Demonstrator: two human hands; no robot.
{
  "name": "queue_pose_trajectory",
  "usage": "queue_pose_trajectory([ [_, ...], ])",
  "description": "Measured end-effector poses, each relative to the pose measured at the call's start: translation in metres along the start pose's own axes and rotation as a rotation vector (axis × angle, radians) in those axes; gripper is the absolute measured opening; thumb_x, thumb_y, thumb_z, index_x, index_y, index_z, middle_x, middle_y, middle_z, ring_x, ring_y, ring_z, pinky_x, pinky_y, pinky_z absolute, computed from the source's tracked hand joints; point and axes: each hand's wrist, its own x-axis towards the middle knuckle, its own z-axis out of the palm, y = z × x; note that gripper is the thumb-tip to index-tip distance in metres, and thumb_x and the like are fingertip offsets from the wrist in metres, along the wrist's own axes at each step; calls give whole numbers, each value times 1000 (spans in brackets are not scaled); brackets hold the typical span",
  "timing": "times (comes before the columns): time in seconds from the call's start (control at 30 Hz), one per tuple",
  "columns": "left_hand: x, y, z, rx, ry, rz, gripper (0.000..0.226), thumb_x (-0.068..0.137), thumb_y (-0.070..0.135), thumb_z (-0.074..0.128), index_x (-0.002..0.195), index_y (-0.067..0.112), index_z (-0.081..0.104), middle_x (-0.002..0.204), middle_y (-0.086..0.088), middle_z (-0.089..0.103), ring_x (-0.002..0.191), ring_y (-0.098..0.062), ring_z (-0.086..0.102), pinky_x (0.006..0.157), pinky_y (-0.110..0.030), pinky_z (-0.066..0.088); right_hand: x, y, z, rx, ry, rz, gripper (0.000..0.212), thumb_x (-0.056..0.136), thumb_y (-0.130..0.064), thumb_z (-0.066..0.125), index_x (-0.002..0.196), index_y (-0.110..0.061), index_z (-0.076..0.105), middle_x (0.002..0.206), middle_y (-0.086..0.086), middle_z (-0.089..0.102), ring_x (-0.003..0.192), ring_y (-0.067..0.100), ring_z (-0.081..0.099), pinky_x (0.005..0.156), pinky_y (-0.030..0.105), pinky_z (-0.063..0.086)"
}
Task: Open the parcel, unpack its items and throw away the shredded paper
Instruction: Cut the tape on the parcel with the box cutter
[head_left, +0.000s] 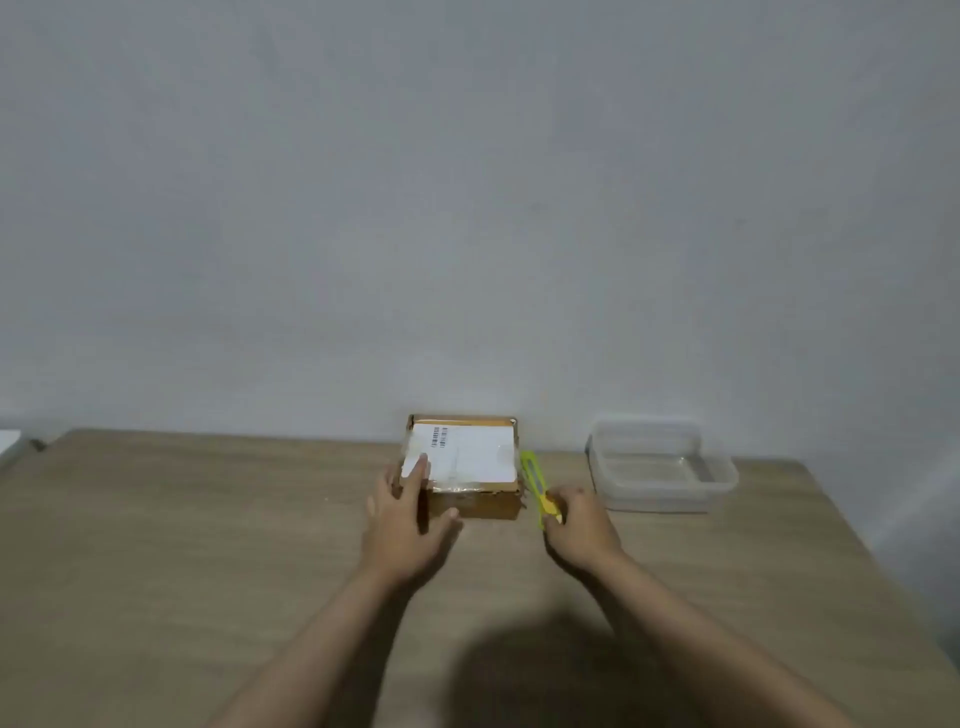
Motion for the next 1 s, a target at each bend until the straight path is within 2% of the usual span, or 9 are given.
queue_pose_trajectory([
  [0.1,18,-7,3,-11,-25,-33,79,73,64,49,144,37,27,151,-11,16,137,-33,20,111,-43,26,2,-3,3,-59,26,24,38,81,-27,59,120,-25,59,113,7,56,111,29,51,91,38,47],
  [0.23,30,-12,15,-120,-41,-91,75,80,60,52,145,31,29,145,-10,28,134,-31,28,111,-41,28,5,-6,5,-9,48,43,33,81,-23,63,114,-22,63,109,8,56,104,27,54,86,32,46],
  [0.37,31,-12,25,-234,27,-123,65,84,53,55,141,32,34,137,-6,36,129,-29,38,108,-40,34,9,-8,1,98,11,46,26,75,-15,70,100,-17,62,102,8,57,85,19,50,73,21,34],
  [0.5,33,-12,29,-250,63,-132,62,83,48,60,138,32,36,131,-5,39,124,-29,42,103,-39,38,7,-9,-4,177,-51,71,28,73,-11,73,94,-19,56,89,2,57,75,17,52,60,21,38],
  [0.57,33,-12,29,-267,69,-137,62,82,47,61,137,31,38,128,-4,40,122,-29,43,102,-38,38,3,-11,-8,255,-35,81,30,73,-8,74,98,-15,58,77,0,53,64,11,48,49,9,36],
  [0.6,34,-12,29,-275,69,-137,62,81,47,62,137,31,38,128,-4,40,123,-28,43,101,-37,38,-1,-12,-11,302,-7,73,30,74,-6,74,99,-15,59,72,-1,50,60,8,46,48,7,38],
  [0.73,34,-13,30,-287,74,-139,63,80,47,63,136,31,39,132,-3,39,125,-28,42,101,-36,36,-13,-31,-23,551,110,-2,30,77,0,70,103,-9,59,75,4,49,60,10,44,50,7,43],
  [0.9,34,-14,32,-284,96,-135,63,79,48,64,135,32,39,132,-4,39,124,-29,43,103,-39,38,7,-56,-20,598,136,-84,32,75,-5,74,102,-18,63,82,-1,57,73,0,55,66,2,43],
  [1.0,34,-15,32,-276,104,-123,63,80,46,64,135,31,40,131,-4,39,123,-29,43,101,-37,37,17,-63,-3,662,113,-39,33,76,-8,74,103,-20,61,84,0,63,78,13,61,67,12,50],
])
